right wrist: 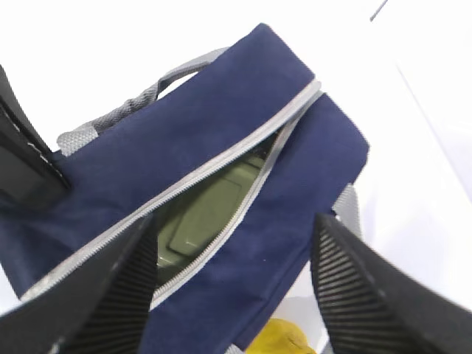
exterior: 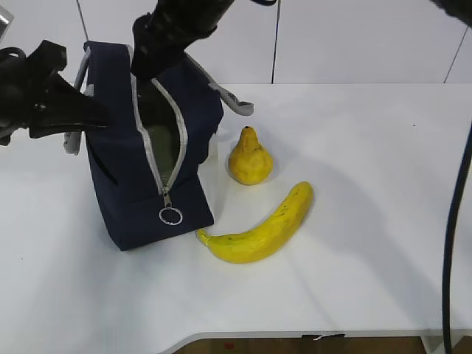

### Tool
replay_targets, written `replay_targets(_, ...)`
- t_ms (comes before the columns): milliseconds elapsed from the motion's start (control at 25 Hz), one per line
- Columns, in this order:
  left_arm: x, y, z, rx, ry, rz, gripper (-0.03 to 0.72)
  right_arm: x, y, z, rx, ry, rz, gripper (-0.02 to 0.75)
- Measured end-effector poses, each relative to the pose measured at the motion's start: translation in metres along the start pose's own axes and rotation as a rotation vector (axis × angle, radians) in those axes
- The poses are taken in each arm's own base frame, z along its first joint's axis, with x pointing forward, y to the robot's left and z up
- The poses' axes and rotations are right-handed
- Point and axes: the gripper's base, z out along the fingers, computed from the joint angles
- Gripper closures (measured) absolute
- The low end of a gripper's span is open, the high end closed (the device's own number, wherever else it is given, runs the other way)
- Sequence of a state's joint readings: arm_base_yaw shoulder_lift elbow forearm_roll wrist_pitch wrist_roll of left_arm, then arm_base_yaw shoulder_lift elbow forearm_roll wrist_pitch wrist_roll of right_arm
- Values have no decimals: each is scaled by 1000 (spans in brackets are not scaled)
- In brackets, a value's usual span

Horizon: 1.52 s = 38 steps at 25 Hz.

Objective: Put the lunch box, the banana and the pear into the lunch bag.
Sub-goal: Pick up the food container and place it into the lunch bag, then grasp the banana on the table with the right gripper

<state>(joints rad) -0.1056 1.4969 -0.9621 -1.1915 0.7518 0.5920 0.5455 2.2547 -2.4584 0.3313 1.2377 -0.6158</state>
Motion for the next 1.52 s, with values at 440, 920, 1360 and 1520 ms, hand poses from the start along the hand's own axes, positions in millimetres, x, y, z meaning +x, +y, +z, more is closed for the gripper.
replay_targets(440, 1, 1, 0, -15, 14, 29, 689, -17, 6, -61, 118, -56, -109, 223)
replay_targets(920, 2, 3, 0, -39, 31, 64, 689, 21, 35, -118, 156, 111, -214, 232)
replay_targets(1360, 3, 4, 0, -48, 37, 77, 689, 87, 68, -114, 34, 303, -214, 276)
replay_targets(1520, 3, 4, 0, -49, 38, 79, 689, 109, 77, -106, -18, 363, -234, 280)
